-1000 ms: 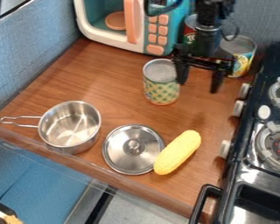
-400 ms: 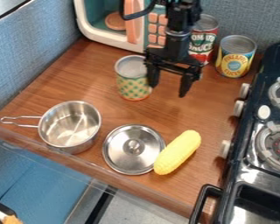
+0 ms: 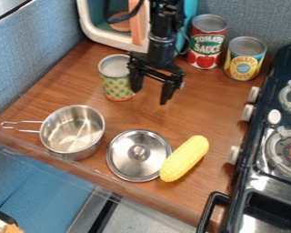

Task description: Push the can to the left side of the table

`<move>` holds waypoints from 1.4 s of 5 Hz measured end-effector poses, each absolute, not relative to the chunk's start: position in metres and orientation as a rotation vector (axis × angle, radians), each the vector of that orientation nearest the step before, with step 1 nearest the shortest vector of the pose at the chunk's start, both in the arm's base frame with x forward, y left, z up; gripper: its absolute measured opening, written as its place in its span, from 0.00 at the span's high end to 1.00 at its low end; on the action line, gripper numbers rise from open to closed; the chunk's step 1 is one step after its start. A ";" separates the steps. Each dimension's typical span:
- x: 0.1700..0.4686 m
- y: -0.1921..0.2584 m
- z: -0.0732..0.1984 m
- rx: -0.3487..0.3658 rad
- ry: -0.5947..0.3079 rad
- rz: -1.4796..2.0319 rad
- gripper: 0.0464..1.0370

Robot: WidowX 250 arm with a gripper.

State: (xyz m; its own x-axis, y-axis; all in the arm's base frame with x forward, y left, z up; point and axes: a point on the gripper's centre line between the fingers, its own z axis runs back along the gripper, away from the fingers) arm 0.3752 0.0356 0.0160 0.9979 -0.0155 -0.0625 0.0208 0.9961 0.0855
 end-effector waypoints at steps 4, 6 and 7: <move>0.349 0.108 0.013 0.078 0.092 0.009 0.04; 0.345 0.086 0.033 0.044 0.033 -0.019 0.04; 0.337 0.056 0.054 0.055 -0.018 -0.065 0.04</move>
